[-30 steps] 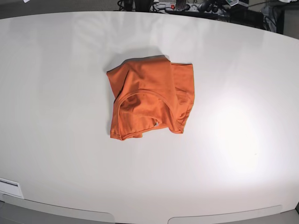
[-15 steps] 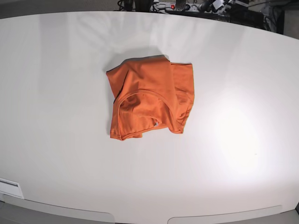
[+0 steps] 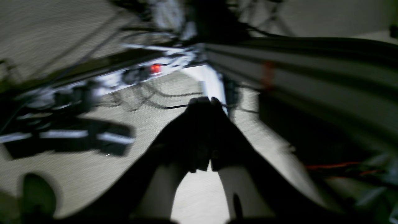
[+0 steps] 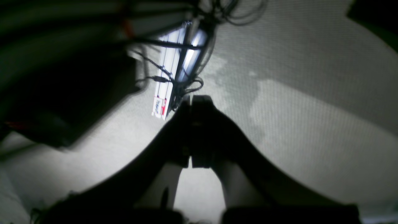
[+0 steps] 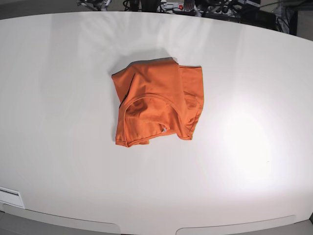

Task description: Fold the T-shirt properly

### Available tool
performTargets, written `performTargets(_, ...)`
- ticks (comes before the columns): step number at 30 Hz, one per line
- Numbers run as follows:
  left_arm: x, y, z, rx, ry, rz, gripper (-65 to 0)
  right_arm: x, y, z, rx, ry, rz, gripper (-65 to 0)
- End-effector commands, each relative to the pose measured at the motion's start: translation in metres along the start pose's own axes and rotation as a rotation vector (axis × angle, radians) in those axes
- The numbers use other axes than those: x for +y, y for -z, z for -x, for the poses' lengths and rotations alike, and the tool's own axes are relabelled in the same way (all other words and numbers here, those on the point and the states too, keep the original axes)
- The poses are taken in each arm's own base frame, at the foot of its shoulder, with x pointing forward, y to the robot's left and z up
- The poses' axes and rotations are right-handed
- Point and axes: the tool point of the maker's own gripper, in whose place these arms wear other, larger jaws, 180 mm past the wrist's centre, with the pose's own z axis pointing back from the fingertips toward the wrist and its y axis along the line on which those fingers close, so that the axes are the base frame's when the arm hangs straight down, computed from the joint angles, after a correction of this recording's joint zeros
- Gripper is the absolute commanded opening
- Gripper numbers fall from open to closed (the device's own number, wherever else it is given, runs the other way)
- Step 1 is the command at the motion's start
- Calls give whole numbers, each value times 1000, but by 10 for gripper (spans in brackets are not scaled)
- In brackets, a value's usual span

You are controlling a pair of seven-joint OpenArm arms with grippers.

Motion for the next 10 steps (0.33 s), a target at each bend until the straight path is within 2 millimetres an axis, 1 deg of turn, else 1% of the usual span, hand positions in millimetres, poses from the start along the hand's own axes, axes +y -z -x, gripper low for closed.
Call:
performTargets(1,-1,0,4,6,21,-3,-650,3,1,-4,-8,-26,7,-650)
performTargets(2,-6,1,5,12,35,5,-650,9,3,-10,-14,-53,8,-650)
performTargets(4,-22,6,-1,13,43,40,-650,21,5,-17,-19,-100,1,-650)
performTargets(5,-25,8,-2,20,51,51,-650,26,6,-20,-22,-104,-3,-650)
performTargets(8,-32,10,-3,33,93,70,-650,42,8,-25,-33,-89,-20,-650)
performTargets(10,-32,11,-8,25,95,72,-650,53,8,-27,-38,-84,-45,-650)
